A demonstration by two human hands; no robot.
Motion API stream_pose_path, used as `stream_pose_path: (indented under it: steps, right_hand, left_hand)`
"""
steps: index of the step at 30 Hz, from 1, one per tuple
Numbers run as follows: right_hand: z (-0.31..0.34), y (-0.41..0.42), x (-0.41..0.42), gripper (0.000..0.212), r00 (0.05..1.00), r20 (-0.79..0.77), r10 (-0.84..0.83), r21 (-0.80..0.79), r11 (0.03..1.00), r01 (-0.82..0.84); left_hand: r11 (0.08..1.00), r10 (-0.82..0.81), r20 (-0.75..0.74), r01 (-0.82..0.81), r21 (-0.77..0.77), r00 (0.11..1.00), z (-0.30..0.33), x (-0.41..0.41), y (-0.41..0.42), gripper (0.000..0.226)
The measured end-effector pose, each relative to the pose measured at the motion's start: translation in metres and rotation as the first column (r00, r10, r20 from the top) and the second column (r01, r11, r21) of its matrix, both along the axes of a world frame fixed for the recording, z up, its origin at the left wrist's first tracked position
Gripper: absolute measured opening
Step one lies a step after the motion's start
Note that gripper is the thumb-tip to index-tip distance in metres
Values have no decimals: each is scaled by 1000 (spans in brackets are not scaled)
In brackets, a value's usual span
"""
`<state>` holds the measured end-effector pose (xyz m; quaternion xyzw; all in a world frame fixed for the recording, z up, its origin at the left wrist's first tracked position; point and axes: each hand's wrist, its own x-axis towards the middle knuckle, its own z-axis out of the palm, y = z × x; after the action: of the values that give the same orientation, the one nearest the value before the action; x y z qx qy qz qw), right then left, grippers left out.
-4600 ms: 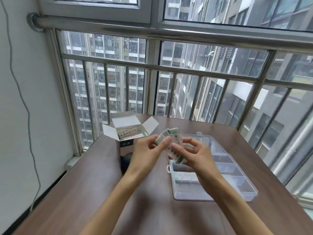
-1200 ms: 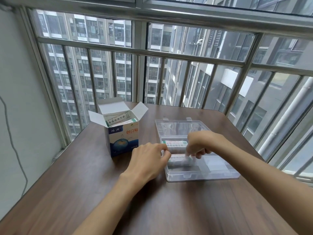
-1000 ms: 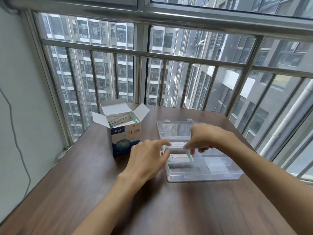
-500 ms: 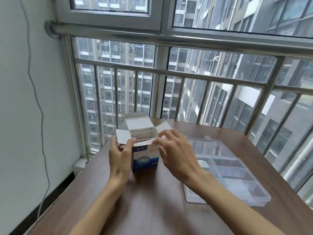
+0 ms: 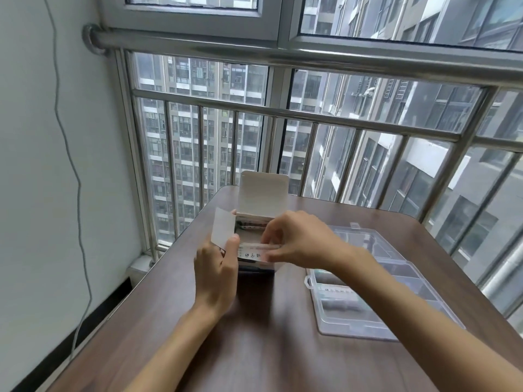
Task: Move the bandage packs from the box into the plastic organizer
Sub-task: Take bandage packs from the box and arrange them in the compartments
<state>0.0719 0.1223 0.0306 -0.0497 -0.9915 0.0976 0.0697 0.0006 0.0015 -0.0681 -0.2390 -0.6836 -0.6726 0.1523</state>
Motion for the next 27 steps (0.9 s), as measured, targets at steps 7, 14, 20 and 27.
stream_pose_path:
  steps: [7, 14, 20, 27]
  right_hand:
    - [-12, 4, -4, 22, 969, -248, -2, -78, 997, -18]
    - [-9, 16, 24, 18, 957, -168, -236, -870, 493, -31]
    - [-34, 42, 70, 18, 964, 16, -266, -999, 44, 29]
    - [-48, 60, 95, 38, 935, -54, -352, -998, 11, -54]
  left_hand:
    - [997, -12, 171, 0, 74, 985, 7, -4, 4, 38]
    - [999, 34, 275, -27, -28, 961, 8, -11, 1, 29]
    - [986, 158, 18, -159, 49, 987, 39, 34, 6, 21]
    - [769, -515, 403, 615, -172, 757, 55, 70, 65, 26]
